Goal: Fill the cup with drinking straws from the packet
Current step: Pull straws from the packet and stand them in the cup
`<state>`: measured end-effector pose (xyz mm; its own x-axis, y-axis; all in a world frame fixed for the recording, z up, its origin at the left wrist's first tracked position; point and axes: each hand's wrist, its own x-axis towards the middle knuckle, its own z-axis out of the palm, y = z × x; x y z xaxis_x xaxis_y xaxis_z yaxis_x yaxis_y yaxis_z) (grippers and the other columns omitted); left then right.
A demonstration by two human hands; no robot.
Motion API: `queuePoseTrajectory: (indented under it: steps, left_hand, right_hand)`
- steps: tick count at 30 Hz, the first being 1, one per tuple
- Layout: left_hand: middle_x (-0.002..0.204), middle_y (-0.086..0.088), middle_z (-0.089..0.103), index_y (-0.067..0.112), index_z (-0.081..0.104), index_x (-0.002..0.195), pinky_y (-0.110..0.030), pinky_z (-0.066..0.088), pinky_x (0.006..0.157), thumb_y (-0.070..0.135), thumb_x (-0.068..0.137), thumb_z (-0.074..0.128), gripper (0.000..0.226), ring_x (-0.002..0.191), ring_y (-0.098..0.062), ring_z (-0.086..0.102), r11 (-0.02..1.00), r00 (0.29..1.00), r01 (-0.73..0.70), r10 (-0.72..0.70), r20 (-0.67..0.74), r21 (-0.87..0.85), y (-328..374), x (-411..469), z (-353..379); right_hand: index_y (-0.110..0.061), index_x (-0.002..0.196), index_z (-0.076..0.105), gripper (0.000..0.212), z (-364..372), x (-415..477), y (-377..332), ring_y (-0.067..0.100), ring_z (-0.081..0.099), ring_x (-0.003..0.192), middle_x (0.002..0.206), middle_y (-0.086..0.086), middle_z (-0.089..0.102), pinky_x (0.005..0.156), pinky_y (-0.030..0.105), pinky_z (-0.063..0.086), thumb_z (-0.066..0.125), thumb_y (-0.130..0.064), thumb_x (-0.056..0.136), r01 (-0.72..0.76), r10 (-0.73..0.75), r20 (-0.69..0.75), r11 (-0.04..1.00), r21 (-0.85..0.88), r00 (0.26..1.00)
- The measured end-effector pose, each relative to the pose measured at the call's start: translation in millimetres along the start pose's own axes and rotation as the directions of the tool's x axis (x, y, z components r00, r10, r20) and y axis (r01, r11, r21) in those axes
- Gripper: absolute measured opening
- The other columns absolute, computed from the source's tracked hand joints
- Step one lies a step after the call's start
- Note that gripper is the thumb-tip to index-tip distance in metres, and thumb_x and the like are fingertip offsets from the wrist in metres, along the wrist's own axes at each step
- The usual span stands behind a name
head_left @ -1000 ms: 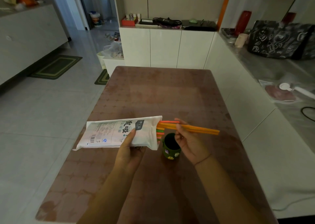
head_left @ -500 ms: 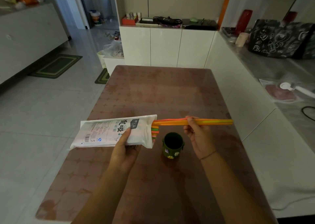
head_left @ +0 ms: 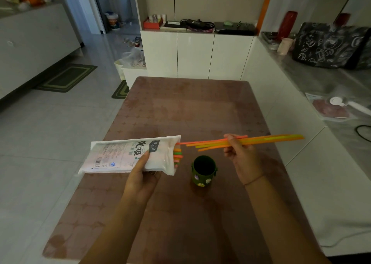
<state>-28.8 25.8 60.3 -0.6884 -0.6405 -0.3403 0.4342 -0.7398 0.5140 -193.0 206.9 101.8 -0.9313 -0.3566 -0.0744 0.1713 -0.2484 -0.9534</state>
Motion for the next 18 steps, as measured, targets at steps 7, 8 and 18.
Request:
queuePoseTrajectory:
  steps: [7,8,18]
  left_hand:
    - [0.131,-0.005,0.062,0.021,0.045,0.135,-0.045,0.048,0.095,0.007,0.086,0.061,0.053,0.118,-0.021,0.061,0.999,0.995,-0.027,0.023,-0.095,-0.045,16,11,-22]
    - [0.130,-0.005,0.063,0.021,0.046,0.134,-0.046,0.048,0.095,0.007,0.086,0.061,0.052,0.117,-0.021,0.061,0.999,0.995,-0.026,0.021,-0.096,-0.044,16,11,-22]
    - [0.124,-0.004,0.065,0.024,0.051,0.120,-0.051,0.047,0.095,0.008,0.086,0.061,0.039,0.117,-0.022,0.061,1.000,0.997,-0.010,0.010,-0.074,-0.002,7,10,-16]
  right_hand:
    - [-0.011,0.082,0.064,0.016,-37,9,-18,0.003,0.056,0.047,0.049,-0.006,0.061,0.045,0.016,0.047,0.051,-0.007,0.090,0.054,-0.059,-0.064,0.996,-0.078,0.996]
    - [-0.011,0.082,0.064,0.015,-40,10,-20,0.003,0.056,0.047,0.049,-0.006,0.061,0.045,0.016,0.047,0.052,-0.007,0.090,0.065,-0.073,-0.073,0.992,-0.112,0.995]
    - [0.006,0.090,0.064,0.017,-58,20,-37,0.003,0.054,0.039,0.053,0.008,0.057,0.041,0.015,0.047,0.059,-0.010,0.086,0.166,-0.230,-0.067,0.848,-0.503,0.971]
